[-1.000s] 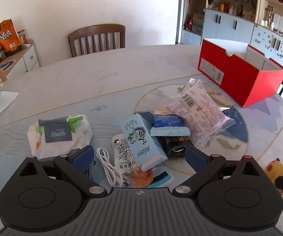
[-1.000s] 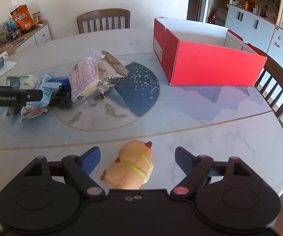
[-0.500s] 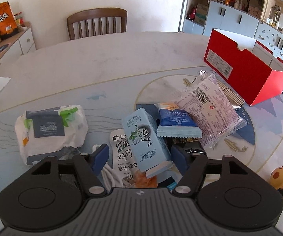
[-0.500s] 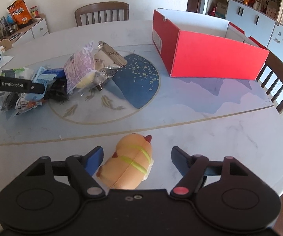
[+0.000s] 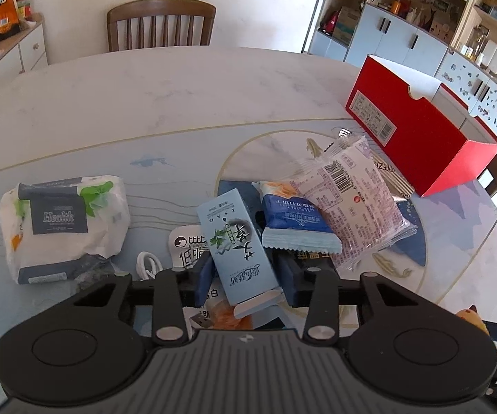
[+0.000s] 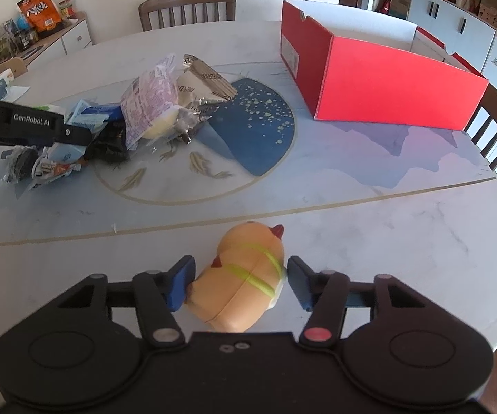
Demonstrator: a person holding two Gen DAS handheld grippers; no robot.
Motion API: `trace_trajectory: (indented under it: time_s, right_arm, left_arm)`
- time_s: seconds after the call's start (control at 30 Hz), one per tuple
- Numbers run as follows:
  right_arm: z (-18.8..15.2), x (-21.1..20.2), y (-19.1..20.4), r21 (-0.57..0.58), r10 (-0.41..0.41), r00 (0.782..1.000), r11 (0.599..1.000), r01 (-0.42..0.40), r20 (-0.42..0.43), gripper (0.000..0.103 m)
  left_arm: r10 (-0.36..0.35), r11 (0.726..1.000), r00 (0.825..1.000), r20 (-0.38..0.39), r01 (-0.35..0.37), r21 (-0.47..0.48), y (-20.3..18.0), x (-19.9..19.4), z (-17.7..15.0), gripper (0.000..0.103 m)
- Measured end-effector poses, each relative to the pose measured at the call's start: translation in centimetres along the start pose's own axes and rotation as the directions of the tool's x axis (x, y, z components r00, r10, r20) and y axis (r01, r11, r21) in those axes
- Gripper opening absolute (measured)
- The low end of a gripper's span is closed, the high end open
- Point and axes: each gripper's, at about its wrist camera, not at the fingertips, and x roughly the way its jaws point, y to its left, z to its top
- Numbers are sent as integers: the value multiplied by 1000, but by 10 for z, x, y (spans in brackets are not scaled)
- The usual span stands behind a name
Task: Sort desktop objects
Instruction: 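Close the right gripper on the yellow squishy toy while the left grips the milk carton, then lift the yellow toy and milk carton and carry both toward the red box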
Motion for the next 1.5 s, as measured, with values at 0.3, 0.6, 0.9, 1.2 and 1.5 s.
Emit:
trace_trajectory:
  time_s: [0.3,0.6,0.9,1.2,1.5]
  right_arm:
    - [0,-2,3,-1,-15,1000,1000,15,5,54]
    - [3,-9,4,22,-28,999,999,27,21,51]
    - [13,-27,3,67,-46,997,997,42,64,50]
    - [24,-51,7,85,-43,992,996,33,120,50]
    - [34,-78,11,99,-52,980,995,34,192,50]
  left_arm:
    - [-11,1000,1000,3,11,-9,2,-1,2,35]
    - [-29,999,999,23,30,-22,10,-9,1,28]
    - [-54,999,996,71,54,-5,17,-32,0,28]
    - [-99,995,988,121,96,29,14,-63,-1,28]
    - [-147,988,976,163,137,76,-3,-94,-4,28]
